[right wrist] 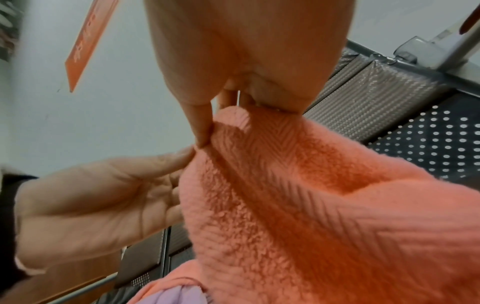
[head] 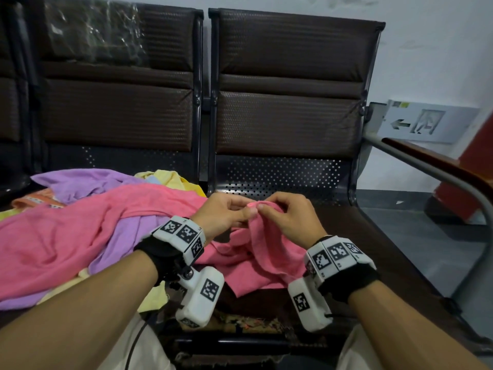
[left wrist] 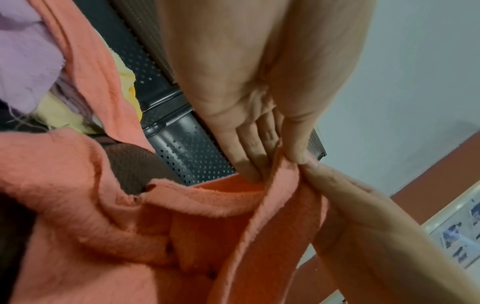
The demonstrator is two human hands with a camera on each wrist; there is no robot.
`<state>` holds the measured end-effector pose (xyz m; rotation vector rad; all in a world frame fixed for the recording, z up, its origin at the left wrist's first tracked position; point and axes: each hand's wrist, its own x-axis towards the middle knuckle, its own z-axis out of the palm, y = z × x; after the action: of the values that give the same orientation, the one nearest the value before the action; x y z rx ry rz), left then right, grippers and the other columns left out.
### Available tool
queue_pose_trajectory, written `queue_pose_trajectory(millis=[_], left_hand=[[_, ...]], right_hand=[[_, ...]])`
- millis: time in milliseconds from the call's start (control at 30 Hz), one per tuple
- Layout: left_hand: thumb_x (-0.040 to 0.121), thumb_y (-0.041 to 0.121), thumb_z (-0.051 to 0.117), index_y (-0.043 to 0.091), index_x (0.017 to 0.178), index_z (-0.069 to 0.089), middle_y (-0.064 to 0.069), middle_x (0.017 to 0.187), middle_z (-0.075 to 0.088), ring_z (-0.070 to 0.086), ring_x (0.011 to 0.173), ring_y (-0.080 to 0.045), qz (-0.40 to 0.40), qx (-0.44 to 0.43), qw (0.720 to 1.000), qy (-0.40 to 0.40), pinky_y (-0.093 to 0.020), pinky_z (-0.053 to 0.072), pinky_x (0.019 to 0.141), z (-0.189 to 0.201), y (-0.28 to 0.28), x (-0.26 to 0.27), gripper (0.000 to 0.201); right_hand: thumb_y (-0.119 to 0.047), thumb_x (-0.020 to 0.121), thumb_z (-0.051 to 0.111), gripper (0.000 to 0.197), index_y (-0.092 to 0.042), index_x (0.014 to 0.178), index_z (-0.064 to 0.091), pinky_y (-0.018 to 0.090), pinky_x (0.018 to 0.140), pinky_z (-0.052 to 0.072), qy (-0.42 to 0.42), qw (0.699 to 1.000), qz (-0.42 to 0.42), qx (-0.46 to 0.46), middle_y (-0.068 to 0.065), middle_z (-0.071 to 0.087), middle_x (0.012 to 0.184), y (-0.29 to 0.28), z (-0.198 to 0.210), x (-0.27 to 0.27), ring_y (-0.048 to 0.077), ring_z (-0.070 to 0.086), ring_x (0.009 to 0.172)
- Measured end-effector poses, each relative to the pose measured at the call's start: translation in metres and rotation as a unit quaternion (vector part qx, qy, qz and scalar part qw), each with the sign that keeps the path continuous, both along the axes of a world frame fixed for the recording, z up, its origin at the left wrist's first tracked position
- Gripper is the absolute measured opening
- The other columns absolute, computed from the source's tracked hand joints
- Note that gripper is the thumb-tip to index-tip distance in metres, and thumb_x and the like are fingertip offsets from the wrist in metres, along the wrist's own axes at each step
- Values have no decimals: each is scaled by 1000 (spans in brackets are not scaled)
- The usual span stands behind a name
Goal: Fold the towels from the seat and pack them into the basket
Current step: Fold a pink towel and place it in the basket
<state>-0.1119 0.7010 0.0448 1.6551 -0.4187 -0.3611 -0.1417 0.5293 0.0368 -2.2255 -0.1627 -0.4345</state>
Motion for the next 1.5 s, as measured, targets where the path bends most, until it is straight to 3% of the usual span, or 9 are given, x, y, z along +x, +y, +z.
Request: queue_pose_trajectory(millis=[233, 500, 633, 767, 933, 1100, 1200, 1333, 1500], left_hand=[[96, 5, 43, 16, 94, 61, -8, 90, 60, 53, 82, -20, 101, 13, 992, -78, -36, 44, 77, -1, 4, 13, 21], [93, 10, 36, 22, 71, 51, 6, 72, 49, 44, 67, -5, 218, 52, 961, -162, -12, 38, 59, 6, 30, 28, 29], [90, 16, 38, 22, 66, 49, 4, 69, 49, 43, 67, -9, 242, 106, 950, -167, -25, 35, 63, 4, 48, 32, 27], [89, 18, 40, 18, 63, 48, 5, 66, 48, 44, 66, -11, 272, 158, 931, -186, -29, 36, 63, 1, 66, 35, 27], [89, 21, 40, 21, 60, 44, 7, 65, 49, 44, 63, -7, 290, 212, 909, -211, -26, 32, 57, 3, 74, 31, 29], [86, 22, 44, 21, 63, 47, 7, 65, 53, 47, 64, -8, 315, 237, 892, -222, -29, 31, 62, 5, 85, 27, 24], [85, 19, 45, 17, 72, 52, 5, 67, 54, 50, 69, -19, 313, 262, 884, -227, -29, 33, 67, 4, 87, 26, 15], [87, 10, 45, 12, 83, 51, -7, 85, 57, 50, 80, -23, 295, 262, 876, -277, -31, 35, 71, 2, 95, 22, 7], [88, 2, 44, 1, 96, 53, -17, 102, 58, 53, 96, -31, 332, 237, 871, -273, -35, 37, 80, 0, 100, 24, 13]], right_hand=[[-45, 78, 70, 33, -21, 62, 57, 18, 55, 35, -12, 996, 33, -77, -8, 55, 56, -12, 4, 1, 1, 47, 55], [-73, 73, 55, 52, -22, 61, 54, 22, 53, 31, 124, 928, 95, -339, -5, 56, 56, -38, -8, -5, 8, 51, 54], [-81, 75, 37, 55, -28, 78, 52, 29, 73, 41, 216, 880, 49, -421, -3, 63, 84, -54, -12, -9, 19, 58, 77], [-59, 89, 46, 61, -28, 140, 36, 40, 99, 45, 263, 896, 2, -359, 12, 58, 130, -65, -12, -14, 28, 57, 115], [-43, 93, 50, 53, -32, 143, 38, 31, 106, 37, 329, 850, 23, -411, -1, 51, 140, -72, -8, -20, 21, 49, 126], [-36, 89, 58, 51, -33, 138, 44, 27, 98, 38, 365, 820, 32, -440, -2, 59, 127, -71, 2, -28, 21, 53, 118], [-31, 81, 66, 3, -31, 84, 65, 26, 78, 42, 333, 839, -13, -431, 1, 64, 95, -67, 4, -30, 20, 59, 94], [-25, 69, 81, 9, -23, 74, 74, 22, 60, 41, 276, 879, -104, -376, -9, 60, 65, -59, 15, -31, 6, 56, 62], [-32, 57, 89, 32, -21, 56, 58, 24, 64, 40, 190, 908, -139, -346, 1, 56, 75, -40, 30, -37, 16, 53, 71]])
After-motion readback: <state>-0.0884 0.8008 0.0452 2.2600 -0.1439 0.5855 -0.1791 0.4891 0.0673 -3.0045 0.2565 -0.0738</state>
